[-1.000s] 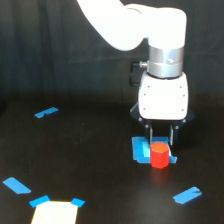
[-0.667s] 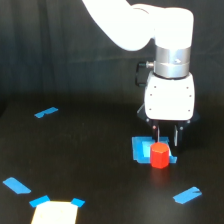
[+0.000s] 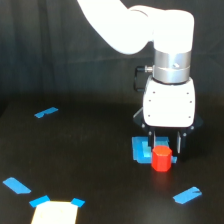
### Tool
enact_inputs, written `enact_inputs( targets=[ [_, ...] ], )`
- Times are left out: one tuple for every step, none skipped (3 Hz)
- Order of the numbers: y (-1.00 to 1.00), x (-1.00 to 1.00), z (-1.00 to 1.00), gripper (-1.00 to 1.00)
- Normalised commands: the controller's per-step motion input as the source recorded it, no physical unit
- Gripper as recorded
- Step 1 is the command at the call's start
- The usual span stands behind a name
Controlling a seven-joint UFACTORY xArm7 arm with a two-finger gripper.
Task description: Pick up the red object from the table
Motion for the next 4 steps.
enact_inputs(
  targets=[
    [-0.08,1.0,-0.24,-1.0],
    [0.06,1.0,0.68,-1.0],
    [0.23,0.82,0.34,-1.0],
    [0.37,0.41,0.43,-1.0]
  ],
)
